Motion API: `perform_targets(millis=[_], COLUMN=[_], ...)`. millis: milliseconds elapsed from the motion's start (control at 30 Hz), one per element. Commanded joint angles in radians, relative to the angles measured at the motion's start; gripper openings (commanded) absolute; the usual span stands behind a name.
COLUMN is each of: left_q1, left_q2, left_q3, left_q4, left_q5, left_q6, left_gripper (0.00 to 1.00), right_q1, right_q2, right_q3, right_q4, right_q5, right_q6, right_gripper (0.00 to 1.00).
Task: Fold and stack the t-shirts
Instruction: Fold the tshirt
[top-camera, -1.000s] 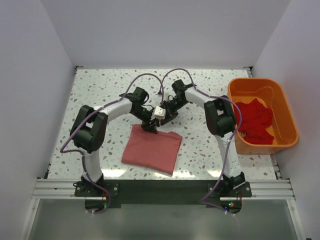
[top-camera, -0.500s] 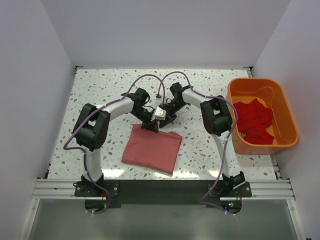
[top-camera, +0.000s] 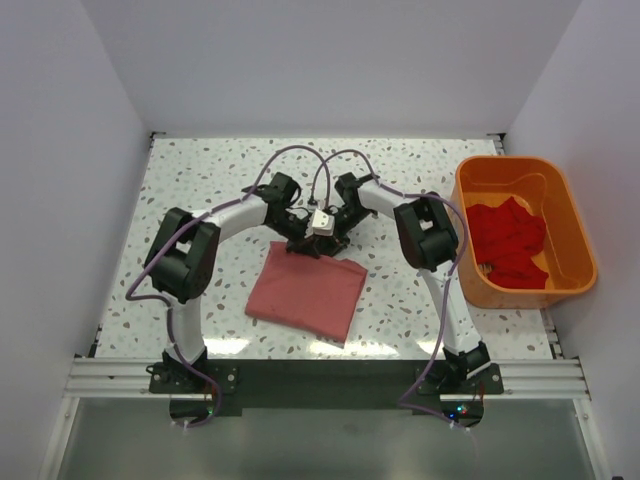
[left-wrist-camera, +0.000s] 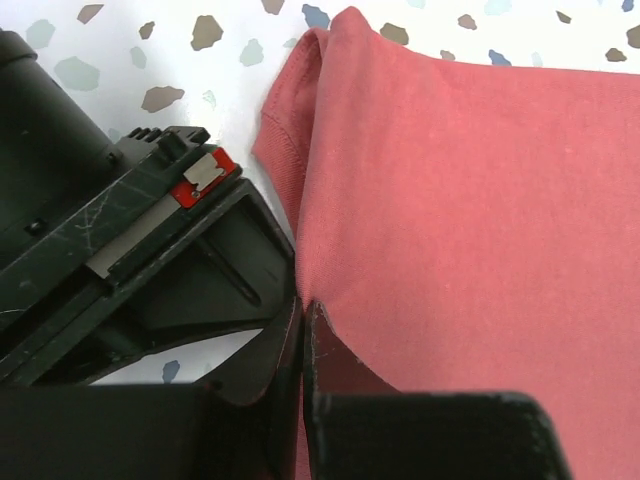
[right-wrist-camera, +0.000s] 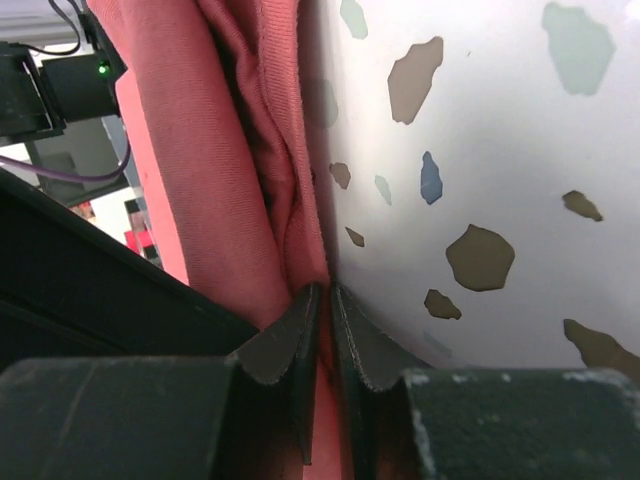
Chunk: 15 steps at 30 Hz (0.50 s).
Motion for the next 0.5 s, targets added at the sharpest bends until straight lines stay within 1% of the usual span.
perform_targets(millis=[0,133,167,200,233,300,333,367,400,433,467], left_q1=[-0.003,-0.002,-0.002,-0.002,-0.002,0.0,0.003,0.016,0.026,0.038,0.065], left_q2=[-0.014,-0.001,-0.003,-0.004,-0.014,-0.027,-0.043,-0.055,-0.067,-0.102,-0.124], left_q3=[-0.007,-0.022,-0.021,-0.016,-0.009,0.024,0.036,0.059,0.067,0.073,0.071], left_q4=[0.104,0.177,0.187,0.192,0.187,0.171,0.158,0.146,0.125,0.115,0.112], left_q5=[-0.013,-0.048,-0.053,-0.056,-0.056,-0.067,-0.067,-0.062,-0.049,-0.035,-0.021], left_q6=[-0.031,-0.07,-0.073,-0.076,-0.082,-0.106,-0.125,-0.14,-0.16,-0.209,-0.244], left_gripper=[0.0,0.0,0.03,0.07,0.2,0.3,0.38,0.4,0.42,0.47,0.52], right_q1=[0.006,0.0,-0.003,-0.006,-0.014,-0.023,-0.031,-0.034,-0.035,-0.043,-0.044], right_q2=[0.027,0.024,0.022,0.021,0.021,0.012,0.009,-0.004,-0.016,-0.031,-0.048], right_q3=[0.006,0.049,0.087,0.111,0.141,0.239,0.312,0.343,0.371,0.392,0.414], right_q4=[-0.012,-0.013,-0.012,-0.009,-0.012,-0.013,-0.018,-0.023,-0.024,-0.021,-0.013], right_q5=[0.072,0.131,0.191,0.219,0.248,0.349,0.39,0.429,0.507,0.538,0.565], right_q6=[-0.06,-0.066,-0.068,-0.069,-0.083,-0.101,-0.136,-0.157,-0.178,-0.225,-0.246], right_gripper=[0.14,0.17,0.2,0.22,0.23,0.31,0.38,0.42,0.45,0.51,0.55])
